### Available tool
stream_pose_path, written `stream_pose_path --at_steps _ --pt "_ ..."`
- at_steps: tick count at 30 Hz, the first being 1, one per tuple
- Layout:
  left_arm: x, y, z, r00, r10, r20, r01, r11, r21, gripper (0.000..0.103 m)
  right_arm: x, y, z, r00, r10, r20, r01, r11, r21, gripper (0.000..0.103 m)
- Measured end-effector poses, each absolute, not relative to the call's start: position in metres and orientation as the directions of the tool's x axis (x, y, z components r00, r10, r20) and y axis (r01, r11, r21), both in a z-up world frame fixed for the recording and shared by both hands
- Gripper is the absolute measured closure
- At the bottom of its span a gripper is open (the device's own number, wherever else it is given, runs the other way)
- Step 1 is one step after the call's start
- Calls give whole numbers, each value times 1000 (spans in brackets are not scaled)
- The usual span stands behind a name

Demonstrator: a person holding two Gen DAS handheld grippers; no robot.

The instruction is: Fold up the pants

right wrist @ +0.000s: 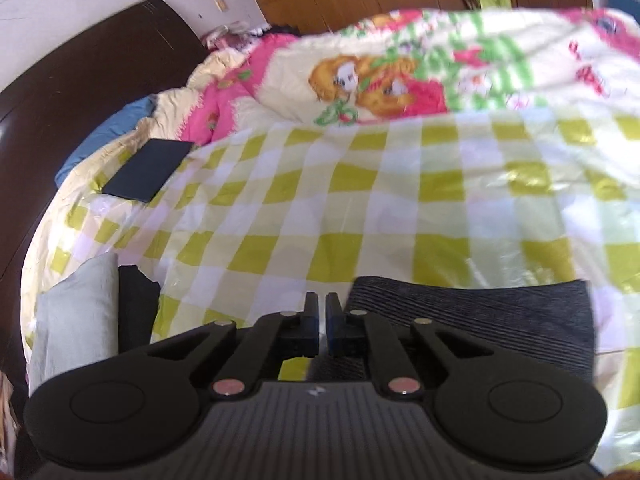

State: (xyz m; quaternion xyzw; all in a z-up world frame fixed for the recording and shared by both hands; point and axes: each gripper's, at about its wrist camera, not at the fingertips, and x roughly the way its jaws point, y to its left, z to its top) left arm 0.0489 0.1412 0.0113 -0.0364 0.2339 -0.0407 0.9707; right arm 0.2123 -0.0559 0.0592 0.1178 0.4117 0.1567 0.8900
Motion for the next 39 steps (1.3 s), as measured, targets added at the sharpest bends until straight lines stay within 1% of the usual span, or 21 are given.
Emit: stream_pose_path --at_steps 2,5,8,9,11,13,15,16,20,22,23,24,25,27,28,31,33,34,36,37,39 --pt "43 140 23 900 -97 -424 80 995 -58 63 199 -61 60 624 369 -689 -225 929 293 95" --pt "39 127 39 915 -127 -383 135 991 -7 63 198 -58 48 591 357 -723 -296 930 217 95" --pt "46 108 43 903 -215 -371 229 974 -8 63 221 -58 24 507 405 -761 -319 908 271 94" --pt "51 99 39 891 -240 -384 261 965 3 63 229 -56 16 482 422 -768 -333 899 285 94" --pt "64 84 25 874 -243 -422 290 956 52 63 244 -52 3 460 443 -770 -349 887 302 94" --pt "80 74 7 850 -214 -481 294 951 97 63 258 -48 -8 438 449 -779 -367 880 301 97" --pt "97 75 -10 820 -177 -544 279 954 109 62 269 -50 -20 414 471 -779 -367 869 331 98" --pt "102 77 -17 808 -167 -565 274 955 110 61 274 -53 -28 406 483 -776 -350 866 356 102" --pt "108 85 -25 787 -164 -595 260 962 79 61 279 -68 -51 386 574 -722 -337 816 469 103" --pt "106 84 -27 782 -168 -600 271 959 85 58 283 -83 -48 369 623 -689 -282 782 556 103" --pt "105 83 -24 780 -165 -603 275 957 93 56 280 -92 -42 384 638 -668 -262 769 583 102" --pt "104 82 -20 779 -163 -605 280 955 103 56 271 -102 -31 420 644 -639 -262 760 595 95" --pt "101 80 -15 783 -156 -602 282 952 120 56 261 -113 -20 459 640 -616 -266 761 592 90" --pt "97 74 -8 795 -136 -591 281 946 159 56 236 -137 1 516 632 -579 -286 764 578 90" --pt "95 72 -5 802 -129 -584 279 945 174 56 224 -149 8 540 625 -564 -295 768 569 87" --pt "94 62 -1 816 -111 -568 271 940 206 56 196 -179 14 595 552 -584 -279 824 493 74" --pt "96 56 -5 809 -101 -579 278 934 224 56 188 -194 4 616 481 -624 -242 869 431 74" --pt "98 53 -9 797 -93 -596 280 932 229 56 188 -202 -6 612 454 -648 -200 881 428 74" --pt "98 52 -19 785 -81 -614 275 934 230 56 195 -215 -28 581 464 -669 -135 865 483 79" --pt "97 52 -21 786 -82 -613 274 934 228 56 198 -219 -36 574 470 -670 -107 855 507 84" --pt "96 53 -19 776 -78 -625 265 941 212 56 205 -220 -45 571 475 -670 -81 844 530 86"
